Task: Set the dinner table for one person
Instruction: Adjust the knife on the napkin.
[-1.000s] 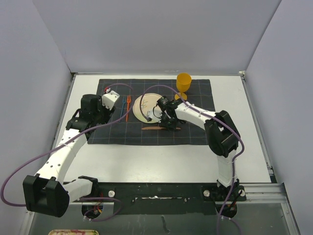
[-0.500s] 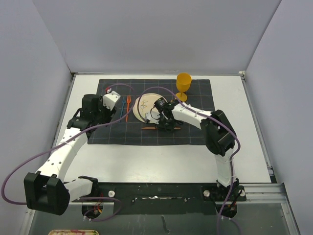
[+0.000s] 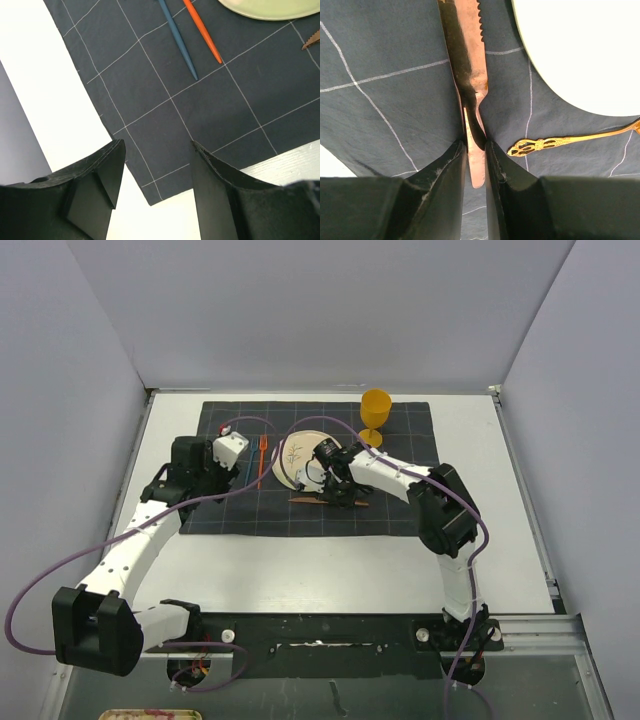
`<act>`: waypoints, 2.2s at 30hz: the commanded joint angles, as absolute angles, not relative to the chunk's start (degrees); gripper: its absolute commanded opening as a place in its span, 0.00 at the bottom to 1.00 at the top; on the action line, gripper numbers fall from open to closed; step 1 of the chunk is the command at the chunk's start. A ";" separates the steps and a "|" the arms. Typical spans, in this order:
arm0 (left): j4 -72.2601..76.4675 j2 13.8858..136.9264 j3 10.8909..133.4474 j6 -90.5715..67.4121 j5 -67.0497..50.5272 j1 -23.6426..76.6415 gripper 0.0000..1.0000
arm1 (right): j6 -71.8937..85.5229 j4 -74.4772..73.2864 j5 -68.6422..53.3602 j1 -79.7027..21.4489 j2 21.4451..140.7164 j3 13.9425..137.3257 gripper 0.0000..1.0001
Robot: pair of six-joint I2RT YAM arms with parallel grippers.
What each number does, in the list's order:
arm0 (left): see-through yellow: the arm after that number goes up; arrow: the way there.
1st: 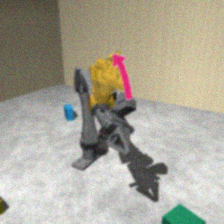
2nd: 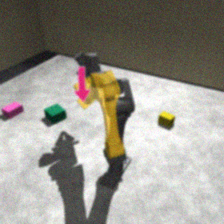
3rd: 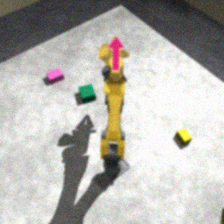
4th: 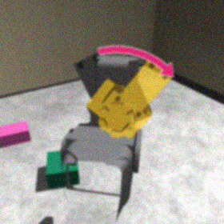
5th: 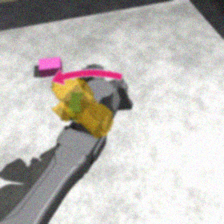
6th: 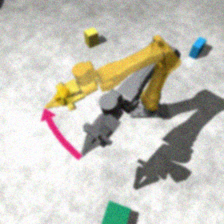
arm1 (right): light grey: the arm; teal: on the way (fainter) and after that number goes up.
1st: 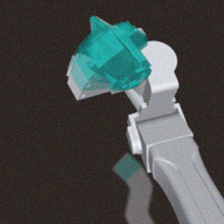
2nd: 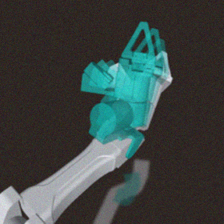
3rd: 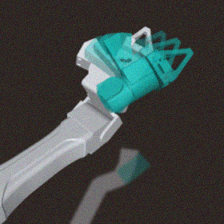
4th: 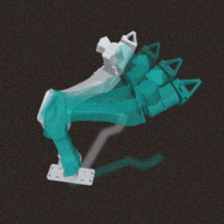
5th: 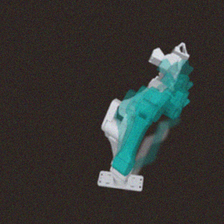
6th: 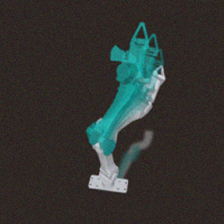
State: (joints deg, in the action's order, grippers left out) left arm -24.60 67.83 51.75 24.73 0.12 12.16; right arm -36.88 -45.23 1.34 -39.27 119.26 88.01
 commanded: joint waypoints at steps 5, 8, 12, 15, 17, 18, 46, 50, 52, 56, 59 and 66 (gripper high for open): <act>-21.71 68.03 52.20 25.84 -1.23 11.95 0.45 | -34.10 -45.68 -1.67 -39.73 120.85 89.74 0.00; -21.54 67.94 52.12 25.93 -1.45 11.93 0.32 | -33.59 -46.56 -1.64 -40.08 119.96 90.22 0.00; -21.71 67.72 52.23 25.86 -1.73 11.93 0.21 | -32.77 -47.72 -1.37 -40.87 118.49 90.64 0.00; -21.87 67.52 52.27 25.98 -1.93 11.94 0.20 | -32.04 -48.52 -1.23 -41.79 117.09 90.88 0.00; -22.02 67.46 52.45 26.08 -1.91 11.90 0.20 | -31.47 -49.76 -1.52 -42.21 116.49 91.76 0.00; -22.05 67.35 52.48 26.15 -1.90 11.95 0.20 | -31.29 -50.50 -1.65 -42.42 116.20 92.22 0.00; -22.79 65.89 52.66 26.75 -2.74 12.00 0.25 | -31.15 -53.14 0.19 -46.06 115.44 93.07 0.14; -22.94 65.84 52.55 26.67 -2.71 12.04 0.28 | -31.48 -52.04 0.77 -46.15 116.52 92.89 0.20; -22.94 65.85 52.33 26.61 -2.72 12.04 0.28 | -31.50 -51.63 0.81 -46.18 117.01 92.97 0.22; -22.87 65.83 51.92 26.60 -2.75 12.04 0.29 | -31.95 -51.10 1.41 -46.65 117.95 93.27 0.24; -22.55 65.90 51.61 26.62 -2.79 11.99 0.29 | -31.86 -50.74 1.65 -46.75 118.78 93.75 0.26; -22.46 66.14 51.31 26.44 -2.65 12.04 0.34 | -31.53 -49.92 1.24 -46.75 120.03 94.40 0.31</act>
State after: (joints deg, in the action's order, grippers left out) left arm -25.04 67.83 51.03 26.22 -2.02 12.16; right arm -31.22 -51.72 0.84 -46.24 118.96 91.94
